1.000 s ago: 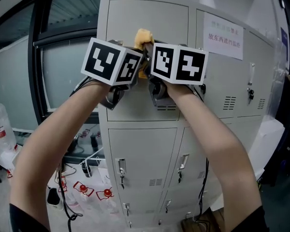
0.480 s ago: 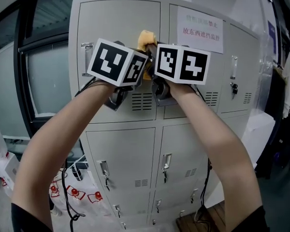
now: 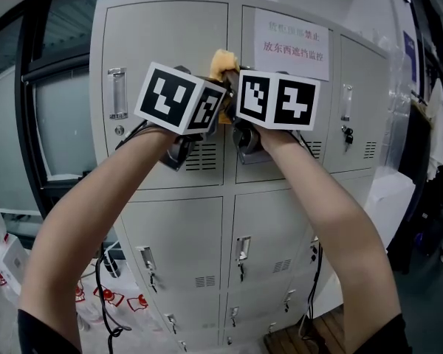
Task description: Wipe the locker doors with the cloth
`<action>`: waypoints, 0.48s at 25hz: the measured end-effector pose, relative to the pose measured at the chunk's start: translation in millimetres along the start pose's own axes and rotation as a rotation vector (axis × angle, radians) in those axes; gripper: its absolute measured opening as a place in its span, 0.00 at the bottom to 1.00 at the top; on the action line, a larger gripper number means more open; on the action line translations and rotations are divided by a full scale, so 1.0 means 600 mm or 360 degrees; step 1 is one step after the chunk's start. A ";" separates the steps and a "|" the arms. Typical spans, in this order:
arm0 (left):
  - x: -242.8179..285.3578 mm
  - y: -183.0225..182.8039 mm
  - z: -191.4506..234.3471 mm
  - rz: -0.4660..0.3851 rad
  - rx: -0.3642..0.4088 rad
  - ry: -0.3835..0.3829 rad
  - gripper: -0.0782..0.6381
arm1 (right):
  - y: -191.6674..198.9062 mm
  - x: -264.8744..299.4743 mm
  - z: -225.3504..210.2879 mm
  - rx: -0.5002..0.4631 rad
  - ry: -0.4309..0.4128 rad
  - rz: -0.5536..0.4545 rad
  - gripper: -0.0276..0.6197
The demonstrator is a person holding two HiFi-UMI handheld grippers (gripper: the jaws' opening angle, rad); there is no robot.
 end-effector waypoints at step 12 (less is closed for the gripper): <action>-0.025 0.006 -0.003 -0.0074 -0.0018 0.0020 0.14 | -0.003 -0.009 0.018 -0.0041 -0.0078 -0.0025 0.15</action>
Point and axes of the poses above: the fingertips, and each gripper's own axes: x forward along the fingers, z to its left, y out of its underside, the point moved 10 cm from there along -x, backward along the fingers, and after that the axes turned 13 degrees about y, right-handed, at the moved point
